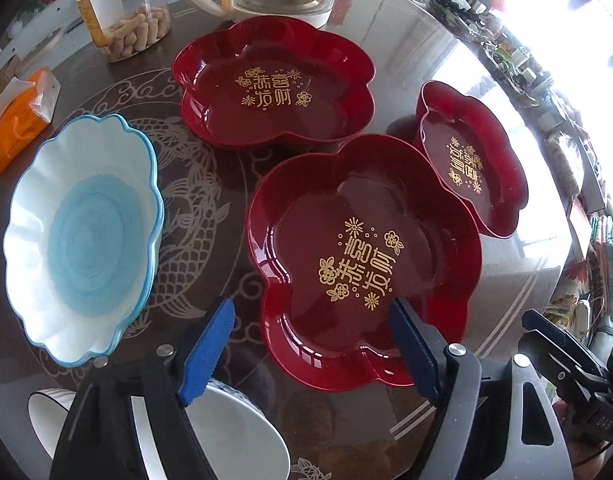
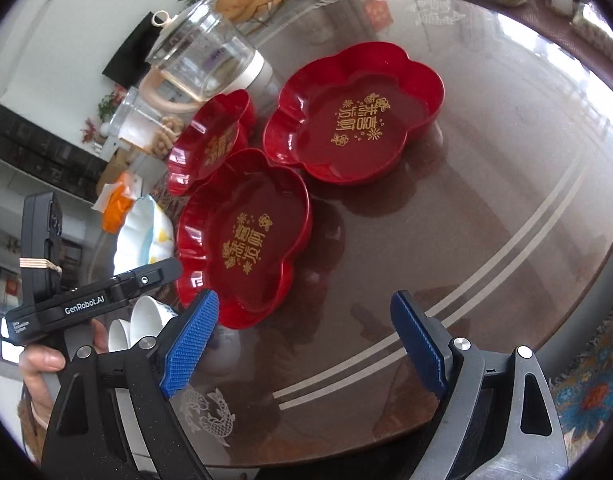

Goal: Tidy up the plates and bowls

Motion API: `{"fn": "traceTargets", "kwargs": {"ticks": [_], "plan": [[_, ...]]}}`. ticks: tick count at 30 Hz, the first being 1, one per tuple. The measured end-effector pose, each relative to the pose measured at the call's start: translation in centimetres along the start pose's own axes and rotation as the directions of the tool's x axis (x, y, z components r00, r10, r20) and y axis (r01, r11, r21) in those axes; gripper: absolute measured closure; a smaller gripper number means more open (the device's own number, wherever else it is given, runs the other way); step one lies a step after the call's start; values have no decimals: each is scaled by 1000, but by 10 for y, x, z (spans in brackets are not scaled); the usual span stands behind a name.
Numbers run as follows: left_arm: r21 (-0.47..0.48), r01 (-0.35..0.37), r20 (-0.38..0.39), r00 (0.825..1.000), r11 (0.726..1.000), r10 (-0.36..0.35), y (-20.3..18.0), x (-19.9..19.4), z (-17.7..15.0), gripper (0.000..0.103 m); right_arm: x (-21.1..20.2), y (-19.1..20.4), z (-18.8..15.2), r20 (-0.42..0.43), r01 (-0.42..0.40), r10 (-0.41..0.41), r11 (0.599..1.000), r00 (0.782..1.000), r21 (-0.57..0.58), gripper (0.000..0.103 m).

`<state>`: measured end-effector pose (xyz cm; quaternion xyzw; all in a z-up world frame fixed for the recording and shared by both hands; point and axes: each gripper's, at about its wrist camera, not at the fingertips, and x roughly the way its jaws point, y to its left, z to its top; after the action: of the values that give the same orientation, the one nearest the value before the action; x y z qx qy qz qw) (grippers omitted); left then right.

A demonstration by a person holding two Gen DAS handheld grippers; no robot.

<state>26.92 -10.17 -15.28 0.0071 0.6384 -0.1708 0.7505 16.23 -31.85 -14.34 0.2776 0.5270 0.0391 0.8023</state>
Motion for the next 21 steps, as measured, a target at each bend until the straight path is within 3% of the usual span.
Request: {"fn": "traceTargets", "kwargs": {"ticks": [3,4,5,6,8,16,18,21], "plan": [[18,-2,-18,1000,1000,3,-4,10,3,46,13,9,7,10,35,-34,999,999,-32,15],[20,-14,-14,1000,1000,14,-5,11,3,49,17,12,10,13,46,-46,998,999,-43,20],[19,-22,-5,1000,1000,22,-5,11,4,50,22,13,14,11,52,-51,997,999,-48,31],[16,-27,2,1000,1000,27,-5,12,4,52,27,13,16,-2,49,-49,998,999,-44,51],[4,-26,11,1000,1000,26,-3,12,7,57,38,10,21,-36,42,-42,999,998,-20,67],[-12,-59,12,998,998,59,10,19,12,84,70,18,32,-68,85,-89,994,994,-62,69],[-14,-53,12,999,999,53,12,18,11,88,72,18,32,-65,113,-118,991,991,-71,80],[6,-43,38,998,999,43,6,5,0,89,61,20,28,-49,122,-127,988,991,-92,80]]}}
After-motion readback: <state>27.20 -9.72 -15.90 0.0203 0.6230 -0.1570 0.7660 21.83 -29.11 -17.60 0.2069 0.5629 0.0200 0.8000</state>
